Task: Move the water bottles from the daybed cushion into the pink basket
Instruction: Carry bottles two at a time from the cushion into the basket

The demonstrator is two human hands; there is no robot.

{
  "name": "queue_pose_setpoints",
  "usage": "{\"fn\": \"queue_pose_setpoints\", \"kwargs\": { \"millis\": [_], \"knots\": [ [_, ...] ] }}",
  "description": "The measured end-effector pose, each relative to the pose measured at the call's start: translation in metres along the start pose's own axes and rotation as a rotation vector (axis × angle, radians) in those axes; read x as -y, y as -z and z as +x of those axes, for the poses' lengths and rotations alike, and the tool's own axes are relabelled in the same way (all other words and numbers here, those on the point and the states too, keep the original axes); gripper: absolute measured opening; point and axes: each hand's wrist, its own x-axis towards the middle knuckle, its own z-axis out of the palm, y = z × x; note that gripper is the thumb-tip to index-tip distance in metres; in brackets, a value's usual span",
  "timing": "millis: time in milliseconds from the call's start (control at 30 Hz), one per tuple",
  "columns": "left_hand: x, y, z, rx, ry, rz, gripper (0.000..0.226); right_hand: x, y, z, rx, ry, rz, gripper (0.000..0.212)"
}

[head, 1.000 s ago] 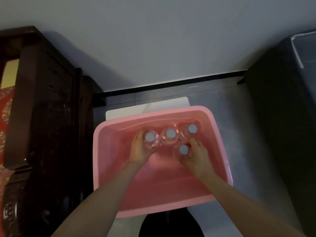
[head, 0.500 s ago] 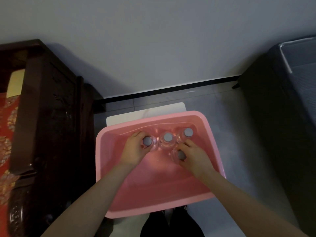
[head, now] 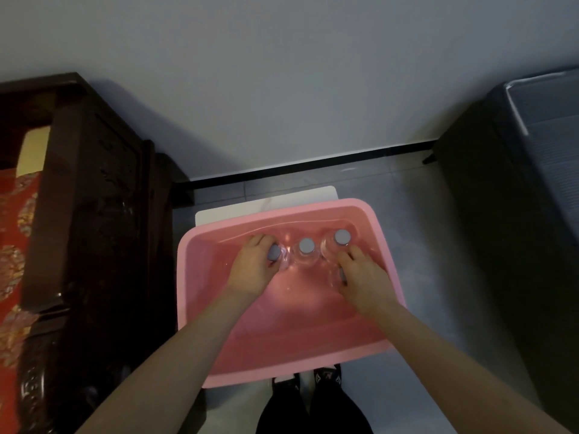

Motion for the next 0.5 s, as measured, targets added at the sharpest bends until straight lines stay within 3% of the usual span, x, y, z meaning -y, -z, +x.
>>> {"fn": "queue_pose_setpoints", "kwargs": {
  "millis": [100, 200, 333, 500],
  "knots": [
    [-0.012, 0.013, 0.003, 0.125, 0.005, 0.094, 0.045, 0.005, 0.016, -0.004, 0.044, 0.009, 0.001, 0.060],
    [-0.030, 0.040, 0.008, 0.129, 0.041, -0.070, 0.050, 0.012, 0.050, -0.009, -0.098, 0.004, 0.204, 0.042],
    [-0.056, 0.090, 0.009, -0.117, 0.231, -0.371, 0.034, 0.022, 0.107, -0.012, -0.263, 0.053, 0.353, 0.063],
    [-0.063, 0.165, -0.024, -0.354, 0.346, -0.572, 0.026, 0.059, 0.165, -0.014, -0.356, 0.195, 0.323, 0.061]
  ]
}}
